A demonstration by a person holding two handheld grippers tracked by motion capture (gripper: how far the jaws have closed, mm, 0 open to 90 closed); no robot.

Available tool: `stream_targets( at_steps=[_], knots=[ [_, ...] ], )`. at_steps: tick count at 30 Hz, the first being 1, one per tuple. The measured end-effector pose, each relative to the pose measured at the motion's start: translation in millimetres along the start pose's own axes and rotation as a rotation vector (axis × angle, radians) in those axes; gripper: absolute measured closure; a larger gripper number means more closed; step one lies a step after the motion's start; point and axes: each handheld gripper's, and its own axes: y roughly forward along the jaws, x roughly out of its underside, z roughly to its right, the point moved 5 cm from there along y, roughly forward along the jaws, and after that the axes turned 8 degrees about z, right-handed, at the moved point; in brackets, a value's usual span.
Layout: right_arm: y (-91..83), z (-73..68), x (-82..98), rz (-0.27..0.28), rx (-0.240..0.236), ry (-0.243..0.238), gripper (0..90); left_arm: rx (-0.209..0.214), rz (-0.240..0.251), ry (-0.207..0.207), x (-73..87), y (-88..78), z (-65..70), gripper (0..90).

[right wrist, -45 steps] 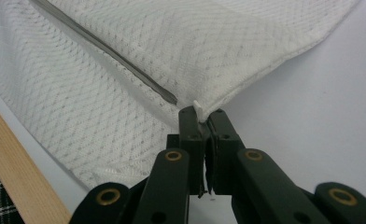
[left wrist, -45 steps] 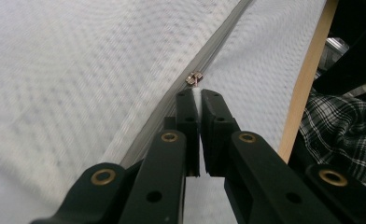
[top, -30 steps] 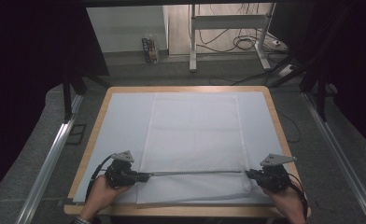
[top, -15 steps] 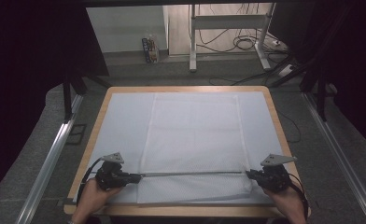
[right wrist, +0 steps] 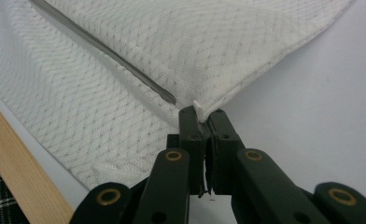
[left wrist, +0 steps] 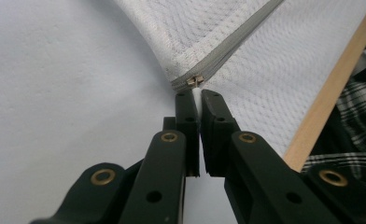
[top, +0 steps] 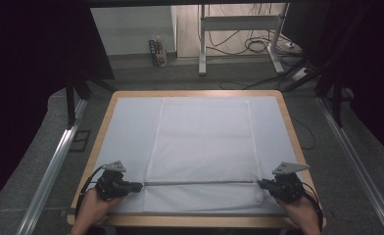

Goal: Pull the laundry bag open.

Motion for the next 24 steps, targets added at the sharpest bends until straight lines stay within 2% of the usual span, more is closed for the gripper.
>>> stream_targets(
  at_steps=[7,11,14,19,21,24],
  knots=[
    [2.6,-5.2,7.4,-0.055,0.005,-0.019,84.2,-0.002,-0.019,0.004,2.5,5.0,2.4,86.7],
    [2.6,-5.3,7.2,-0.053,0.011,-0.025,81.1,-0.032,-0.010,0.029,2.1,7.2,3.1,85.1],
    [2.1,-4.4,5.6,-0.033,0.024,-0.040,70.3,-0.045,0.002,0.041,1.5,8.7,4.3,75.9],
    [3.5,-4.4,4.4,-0.023,0.032,-0.062,54.6,-0.081,0.028,0.073,-1.5,11.2,6.2,55.0],
    [4.6,-4.4,3.8,-0.021,0.043,-0.074,47.8,-0.095,0.032,0.074,-2.1,11.9,6.0,45.2],
    [4.8,-3.9,1.7,0.005,0.050,-0.085,37.6,-0.122,0.041,0.078,-3.0,12.8,5.7,36.8]
  ],
)
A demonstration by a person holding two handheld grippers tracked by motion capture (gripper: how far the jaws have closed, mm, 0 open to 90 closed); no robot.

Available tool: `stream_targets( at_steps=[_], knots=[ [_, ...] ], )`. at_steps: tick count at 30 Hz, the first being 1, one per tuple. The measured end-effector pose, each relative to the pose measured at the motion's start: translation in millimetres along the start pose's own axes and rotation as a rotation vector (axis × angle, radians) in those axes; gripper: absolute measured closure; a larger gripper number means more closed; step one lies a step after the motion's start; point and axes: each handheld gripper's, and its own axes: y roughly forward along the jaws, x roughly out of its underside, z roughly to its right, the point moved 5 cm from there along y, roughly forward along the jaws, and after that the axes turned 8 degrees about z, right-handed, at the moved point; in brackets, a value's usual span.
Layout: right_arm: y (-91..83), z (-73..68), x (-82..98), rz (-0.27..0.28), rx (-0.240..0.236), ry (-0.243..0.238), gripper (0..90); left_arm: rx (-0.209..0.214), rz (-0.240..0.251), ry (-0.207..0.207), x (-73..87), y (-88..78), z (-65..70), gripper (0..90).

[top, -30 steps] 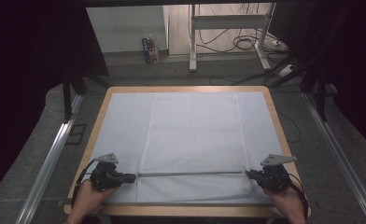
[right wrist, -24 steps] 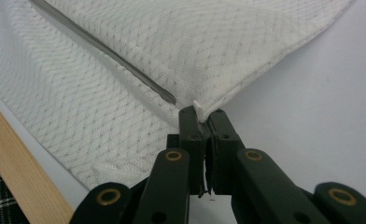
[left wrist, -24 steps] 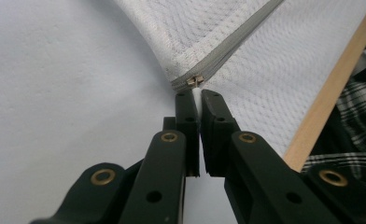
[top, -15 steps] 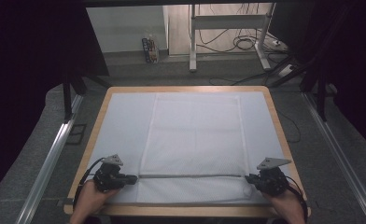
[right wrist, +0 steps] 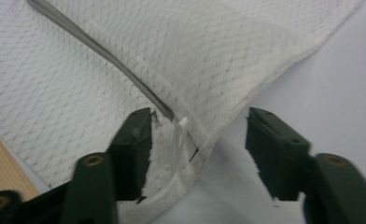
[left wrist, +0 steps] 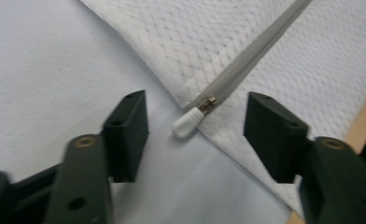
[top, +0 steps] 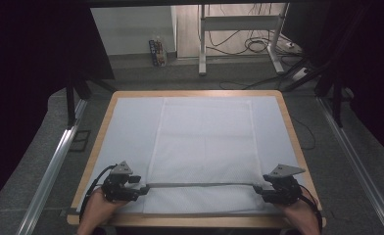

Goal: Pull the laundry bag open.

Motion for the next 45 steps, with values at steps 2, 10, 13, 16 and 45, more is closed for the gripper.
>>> stream_targets(
  at_steps=[2,10,13,16,45],
  knots=[
    [-0.4,0.8,-1.1,0.014,0.002,-0.002,32.5,-0.010,0.009,0.006,-1.2,-0.1,0.9,31.0],
    [-4.0,0.1,-6.2,0.053,0.008,-0.007,18.2,-0.039,0.064,0.021,-8.0,-4.7,8.0,18.8],
    [-7.3,-0.7,-8.1,0.067,0.005,-0.005,14.1,-0.043,0.089,0.021,-10.4,-8.6,11.2,14.0],
    [-9.7,-1.8,-8.8,0.076,0.004,-0.004,10.3,-0.051,0.102,0.019,-10.4,-12.4,14.1,9.3],
    [-18.4,-18.1,18.9,0.009,-0.041,0.027,0.4,-0.246,0.106,0.040,33.7,-36.8,10.0,2.0]
  ],
)
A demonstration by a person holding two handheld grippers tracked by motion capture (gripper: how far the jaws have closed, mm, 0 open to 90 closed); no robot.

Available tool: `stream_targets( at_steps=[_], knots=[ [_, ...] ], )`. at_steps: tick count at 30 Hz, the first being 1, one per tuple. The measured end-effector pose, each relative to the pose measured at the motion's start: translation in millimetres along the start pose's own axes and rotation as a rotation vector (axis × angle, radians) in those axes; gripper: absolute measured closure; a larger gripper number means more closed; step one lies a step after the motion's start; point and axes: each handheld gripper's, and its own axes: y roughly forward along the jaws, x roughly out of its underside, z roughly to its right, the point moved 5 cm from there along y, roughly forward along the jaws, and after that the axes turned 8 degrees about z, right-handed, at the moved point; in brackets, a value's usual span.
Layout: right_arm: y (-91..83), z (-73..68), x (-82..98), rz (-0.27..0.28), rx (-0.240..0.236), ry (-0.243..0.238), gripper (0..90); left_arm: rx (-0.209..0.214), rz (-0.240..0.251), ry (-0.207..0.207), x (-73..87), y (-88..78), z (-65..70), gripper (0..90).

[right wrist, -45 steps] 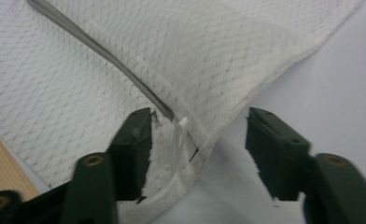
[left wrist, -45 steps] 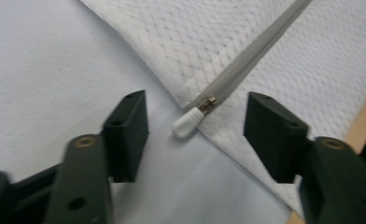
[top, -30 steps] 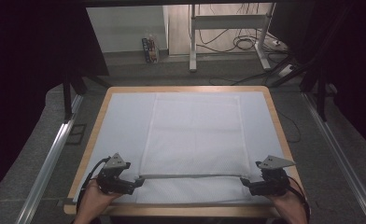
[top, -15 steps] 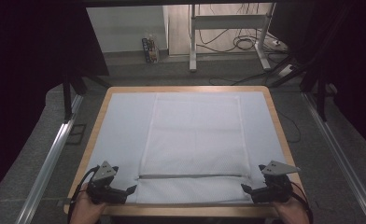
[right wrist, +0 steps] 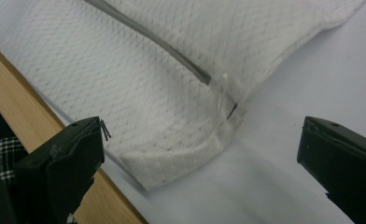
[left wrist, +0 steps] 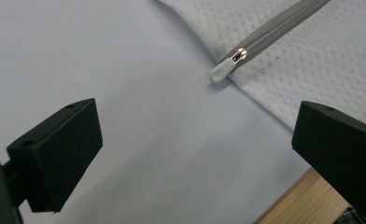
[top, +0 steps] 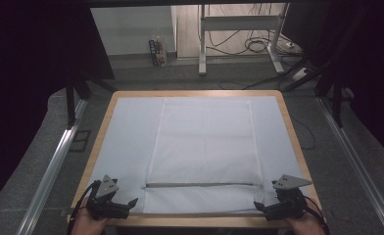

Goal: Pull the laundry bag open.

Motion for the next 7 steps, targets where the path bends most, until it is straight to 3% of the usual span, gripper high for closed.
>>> stream_targets(
  at_steps=[7],
  knots=[
    [0.2,1.8,1.9,-0.006,-0.015,0.014,0.4,0.000,-0.007,0.000,-0.2,0.7,-0.1,2.8]
  ],
)
